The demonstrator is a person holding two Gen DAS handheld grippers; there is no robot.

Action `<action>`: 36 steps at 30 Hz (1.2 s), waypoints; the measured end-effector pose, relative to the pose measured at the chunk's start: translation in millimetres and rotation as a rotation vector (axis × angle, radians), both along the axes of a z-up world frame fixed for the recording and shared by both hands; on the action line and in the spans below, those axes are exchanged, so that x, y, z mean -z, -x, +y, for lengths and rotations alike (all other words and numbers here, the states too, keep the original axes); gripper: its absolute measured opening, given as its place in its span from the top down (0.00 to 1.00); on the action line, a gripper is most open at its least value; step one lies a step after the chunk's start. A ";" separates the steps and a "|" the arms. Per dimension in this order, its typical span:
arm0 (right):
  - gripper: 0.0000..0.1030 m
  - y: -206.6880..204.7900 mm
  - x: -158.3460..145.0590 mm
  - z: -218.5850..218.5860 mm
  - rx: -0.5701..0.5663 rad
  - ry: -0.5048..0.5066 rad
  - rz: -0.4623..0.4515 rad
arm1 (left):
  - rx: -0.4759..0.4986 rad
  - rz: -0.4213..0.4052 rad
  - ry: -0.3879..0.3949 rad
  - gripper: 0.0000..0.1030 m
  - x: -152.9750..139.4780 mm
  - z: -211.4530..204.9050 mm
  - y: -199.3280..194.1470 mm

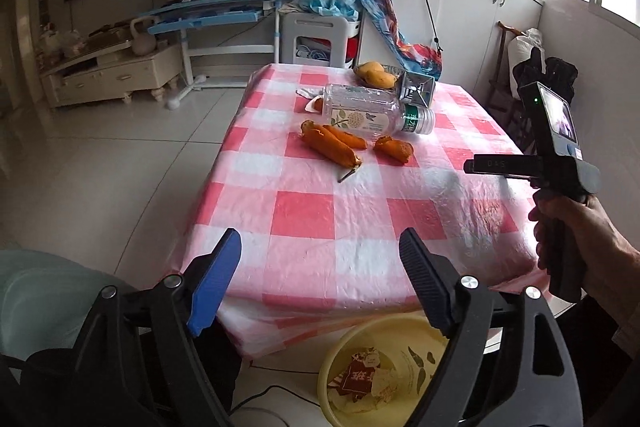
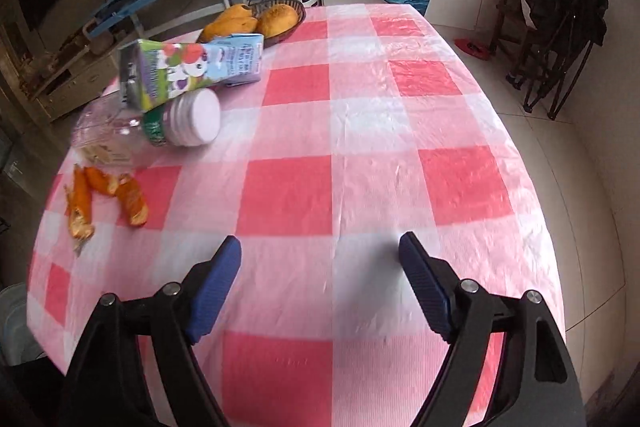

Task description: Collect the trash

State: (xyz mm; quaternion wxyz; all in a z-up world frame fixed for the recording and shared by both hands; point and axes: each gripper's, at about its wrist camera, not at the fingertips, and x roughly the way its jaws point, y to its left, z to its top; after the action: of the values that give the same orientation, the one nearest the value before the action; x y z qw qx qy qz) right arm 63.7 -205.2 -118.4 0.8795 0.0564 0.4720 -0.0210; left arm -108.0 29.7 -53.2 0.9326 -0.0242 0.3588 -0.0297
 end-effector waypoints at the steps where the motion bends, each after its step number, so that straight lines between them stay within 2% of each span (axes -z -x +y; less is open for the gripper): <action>1: 0.15 -7.4 2.6 1.1 -0.001 0.019 0.007 | -0.006 -0.003 -0.003 0.24 -0.8 -0.8 -4.4; 4: 0.10 -20.8 6.4 9.1 -0.015 0.075 0.005 | -0.020 -0.013 -0.004 0.24 -3.0 -4.8 -13.8; 6: 0.08 -28.9 7.2 11.7 -0.027 0.074 0.006 | -0.022 -0.016 -0.009 0.24 -2.5 -7.2 -15.5; 14: 0.07 -37.6 6.9 8.4 -0.018 0.076 0.010 | -0.023 -0.004 -0.030 0.20 -0.5 -7.1 -14.8; 19: 0.07 -39.4 6.7 9.6 -0.018 0.077 0.011 | -0.073 0.047 0.003 0.19 6.9 6.4 -20.6; 23: 0.07 -39.0 6.7 10.2 -0.018 0.077 0.011 | -0.092 0.089 -0.031 0.19 17.4 4.6 -25.3; 29: 0.07 -39.1 6.8 9.9 -0.018 0.078 0.011 | -0.105 0.079 -0.034 0.19 19.1 5.8 -25.8; 36: 0.07 -38.8 6.8 10.2 -0.018 0.078 0.011 | -0.147 0.113 0.031 0.19 27.4 20.5 -33.1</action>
State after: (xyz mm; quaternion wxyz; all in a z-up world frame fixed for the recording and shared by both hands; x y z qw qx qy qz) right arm 102.5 -195.0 -125.2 0.8787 0.0179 0.4760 -0.0317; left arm -74.8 50.2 -80.6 0.9100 -0.0664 0.4077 0.0345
